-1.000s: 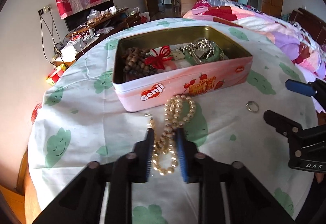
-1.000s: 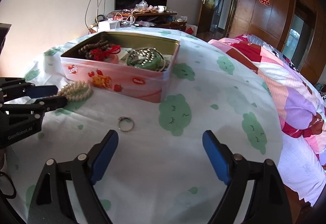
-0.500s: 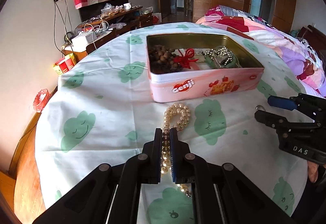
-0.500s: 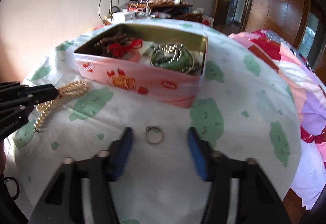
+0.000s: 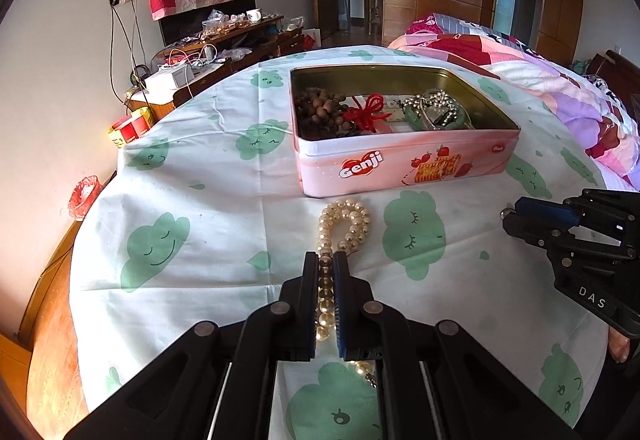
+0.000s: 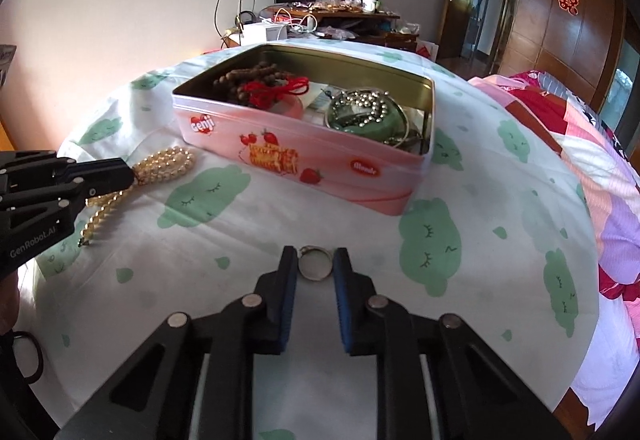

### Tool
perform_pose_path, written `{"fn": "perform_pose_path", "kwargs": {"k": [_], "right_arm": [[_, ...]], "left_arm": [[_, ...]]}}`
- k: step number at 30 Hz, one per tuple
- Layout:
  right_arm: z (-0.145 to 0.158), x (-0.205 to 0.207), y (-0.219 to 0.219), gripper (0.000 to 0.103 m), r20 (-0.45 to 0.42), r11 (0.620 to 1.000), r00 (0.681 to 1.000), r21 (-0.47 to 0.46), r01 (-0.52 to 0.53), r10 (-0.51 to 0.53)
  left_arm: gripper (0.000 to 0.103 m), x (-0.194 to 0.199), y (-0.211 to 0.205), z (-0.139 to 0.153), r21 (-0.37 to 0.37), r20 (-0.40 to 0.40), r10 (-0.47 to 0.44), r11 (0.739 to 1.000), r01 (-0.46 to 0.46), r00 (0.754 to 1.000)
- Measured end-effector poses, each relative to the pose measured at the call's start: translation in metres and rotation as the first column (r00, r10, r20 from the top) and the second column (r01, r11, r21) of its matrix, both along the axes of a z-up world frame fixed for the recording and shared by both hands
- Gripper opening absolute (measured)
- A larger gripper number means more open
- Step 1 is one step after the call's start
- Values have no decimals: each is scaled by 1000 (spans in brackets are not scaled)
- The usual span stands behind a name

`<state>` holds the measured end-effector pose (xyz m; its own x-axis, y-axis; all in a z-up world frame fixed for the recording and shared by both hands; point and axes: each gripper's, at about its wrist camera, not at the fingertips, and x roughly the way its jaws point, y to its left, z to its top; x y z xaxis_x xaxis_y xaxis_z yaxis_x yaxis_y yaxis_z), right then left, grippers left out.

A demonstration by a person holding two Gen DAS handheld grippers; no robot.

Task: Organize jewelry
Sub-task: 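Grasp the small silver ring with the right tool while the left tool holds the necklace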

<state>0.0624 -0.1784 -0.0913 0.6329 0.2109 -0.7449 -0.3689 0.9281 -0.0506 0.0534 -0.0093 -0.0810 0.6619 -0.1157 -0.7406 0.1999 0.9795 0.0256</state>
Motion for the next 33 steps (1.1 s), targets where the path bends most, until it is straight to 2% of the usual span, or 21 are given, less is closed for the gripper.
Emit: {"fn": "perform_pose_path", "kwargs": {"k": [12, 23, 33], "right_arm": [[6, -8, -7, 20, 37, 999, 999, 48, 14, -16], [28, -16, -13, 20, 100, 998, 995, 50, 22, -27], [43, -20, -12, 20, 149, 998, 989, 67, 17, -27]], "left_arm": [[6, -7, 9, 23, -41, 42, 14, 999, -12, 999], [6, -18, 13, 50, -69, 98, 19, 998, -12, 995], [6, -20, 15, 75, -63, 163, 26, 998, -16, 986]]}}
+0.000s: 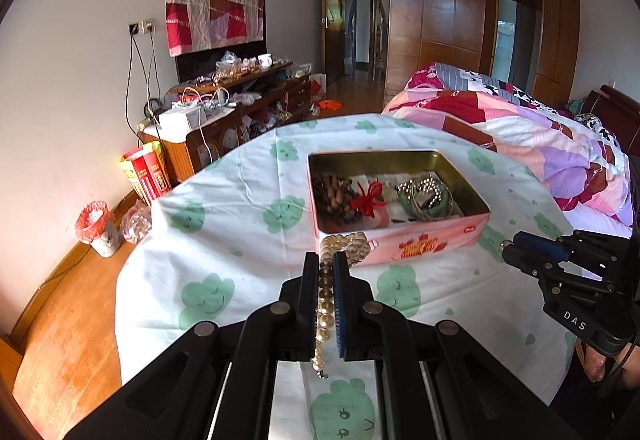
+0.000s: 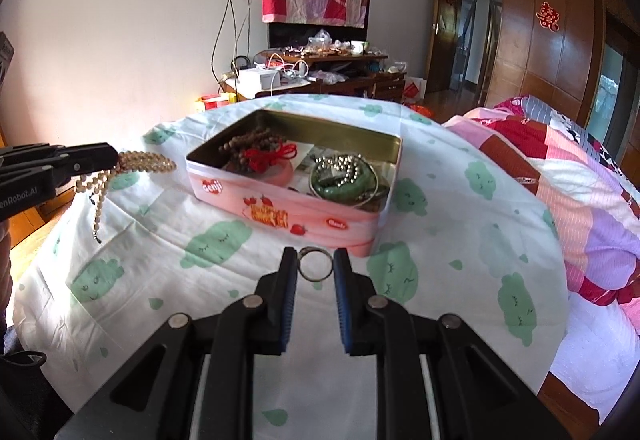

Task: Organize jewelry
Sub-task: 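Grasp the small silver ring with the right tool while the left tool holds the necklace, then carry the pearl necklace and ring into the tin and open both tools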

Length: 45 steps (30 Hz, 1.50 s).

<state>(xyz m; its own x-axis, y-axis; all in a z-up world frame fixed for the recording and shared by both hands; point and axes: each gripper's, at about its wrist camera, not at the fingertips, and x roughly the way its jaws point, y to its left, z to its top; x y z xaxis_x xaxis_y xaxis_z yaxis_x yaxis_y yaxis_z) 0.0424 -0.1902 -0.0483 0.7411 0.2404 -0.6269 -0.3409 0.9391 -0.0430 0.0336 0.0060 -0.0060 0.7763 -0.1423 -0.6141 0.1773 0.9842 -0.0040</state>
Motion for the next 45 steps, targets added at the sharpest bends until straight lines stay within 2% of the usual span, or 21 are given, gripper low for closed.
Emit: {"fn": "perform_pose_path", "kwargs": {"k": [17, 45], "right_arm": [[30, 23, 8, 20, 75, 1000, 997, -14, -14, 15], [41, 55, 8, 20, 114, 1000, 993, -28, -3, 6]], "left_arm": [[6, 31, -23, 26, 66, 55, -43, 997, 40, 998], [6, 75, -49, 17, 125, 50, -48, 991, 42, 998]]}}
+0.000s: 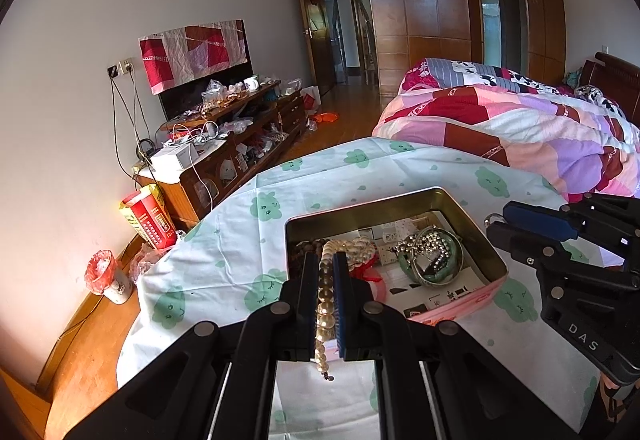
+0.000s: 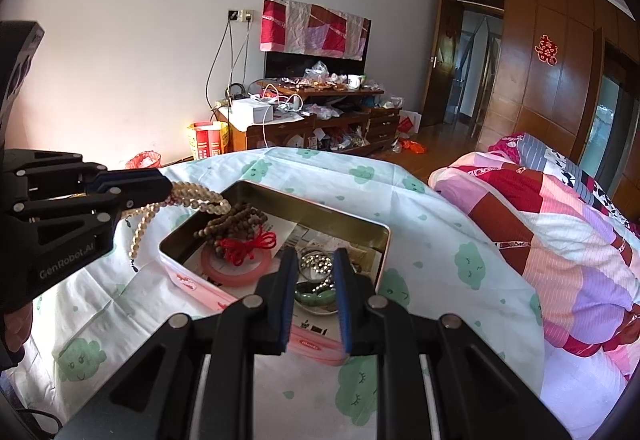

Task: Organize jewelry
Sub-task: 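Carry the pearl necklace and ring into the tin and open both tools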

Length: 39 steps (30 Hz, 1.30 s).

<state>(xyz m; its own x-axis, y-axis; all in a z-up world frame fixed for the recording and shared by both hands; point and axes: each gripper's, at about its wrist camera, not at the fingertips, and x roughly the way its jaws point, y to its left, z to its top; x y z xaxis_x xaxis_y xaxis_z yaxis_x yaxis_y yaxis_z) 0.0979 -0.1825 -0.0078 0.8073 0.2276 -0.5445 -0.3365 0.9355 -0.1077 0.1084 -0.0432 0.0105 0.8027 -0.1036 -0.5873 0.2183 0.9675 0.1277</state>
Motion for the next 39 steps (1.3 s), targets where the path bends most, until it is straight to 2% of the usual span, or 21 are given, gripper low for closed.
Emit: {"fn": "perform_pose_path", "kwargs": {"k": [23, 39], "right_arm": [[-7, 28, 5, 20, -9, 999, 1000, -41, 19, -19], [-12, 39, 12, 20, -15, 999, 1000, -47, 20, -20]], "left_arm": [[6, 36, -12, -13, 42, -22, 12, 999, -11, 1000], [6, 46, -14, -14, 48, -14, 16, 999, -15, 1000]]}}
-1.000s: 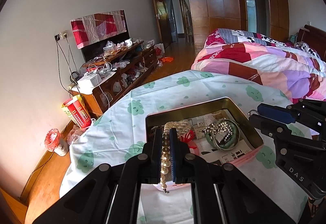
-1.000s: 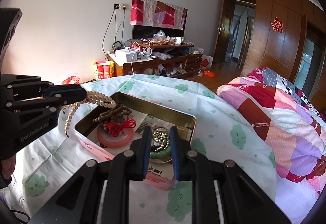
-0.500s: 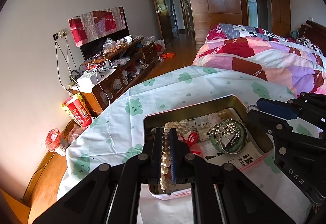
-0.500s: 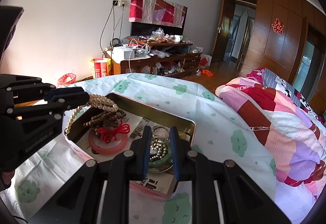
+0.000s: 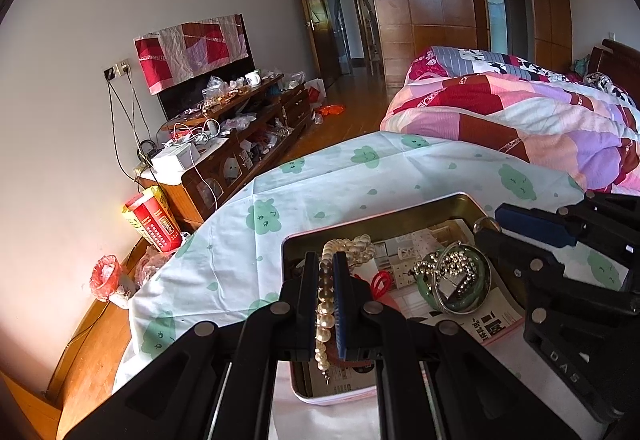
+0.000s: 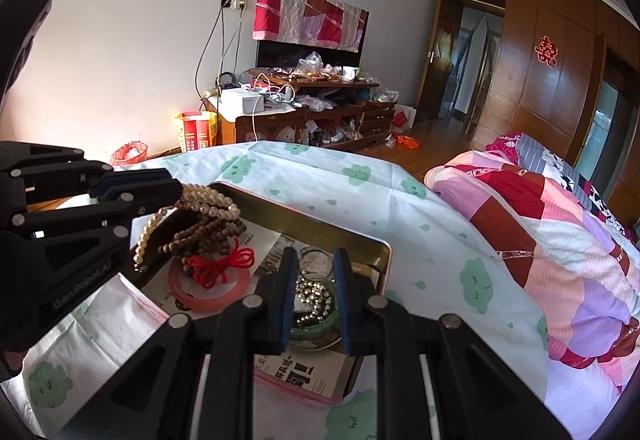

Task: Organize jewelry
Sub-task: 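Carry the pearl necklace and ring into the tin and open both tools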

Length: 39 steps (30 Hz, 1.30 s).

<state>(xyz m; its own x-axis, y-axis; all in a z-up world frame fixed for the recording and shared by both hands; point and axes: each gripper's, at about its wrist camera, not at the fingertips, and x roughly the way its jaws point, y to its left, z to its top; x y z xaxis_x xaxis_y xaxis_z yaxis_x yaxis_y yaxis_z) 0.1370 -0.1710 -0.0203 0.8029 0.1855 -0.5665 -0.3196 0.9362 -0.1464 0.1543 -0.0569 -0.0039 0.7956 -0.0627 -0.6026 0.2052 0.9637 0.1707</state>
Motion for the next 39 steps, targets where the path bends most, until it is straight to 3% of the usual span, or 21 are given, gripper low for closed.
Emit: {"fn": "perform_pose_path", "kwargs": {"k": [29, 39], "right_arm": [[-19, 10, 9, 20, -34, 1000, 999, -14, 7, -8], [-25, 12, 8, 21, -52, 1000, 999, -11, 2, -2]], "left_arm": [[6, 11, 3, -35, 33, -59, 14, 999, -12, 998], [10, 9, 2, -35, 29, -71, 9, 1000, -7, 997]]}}
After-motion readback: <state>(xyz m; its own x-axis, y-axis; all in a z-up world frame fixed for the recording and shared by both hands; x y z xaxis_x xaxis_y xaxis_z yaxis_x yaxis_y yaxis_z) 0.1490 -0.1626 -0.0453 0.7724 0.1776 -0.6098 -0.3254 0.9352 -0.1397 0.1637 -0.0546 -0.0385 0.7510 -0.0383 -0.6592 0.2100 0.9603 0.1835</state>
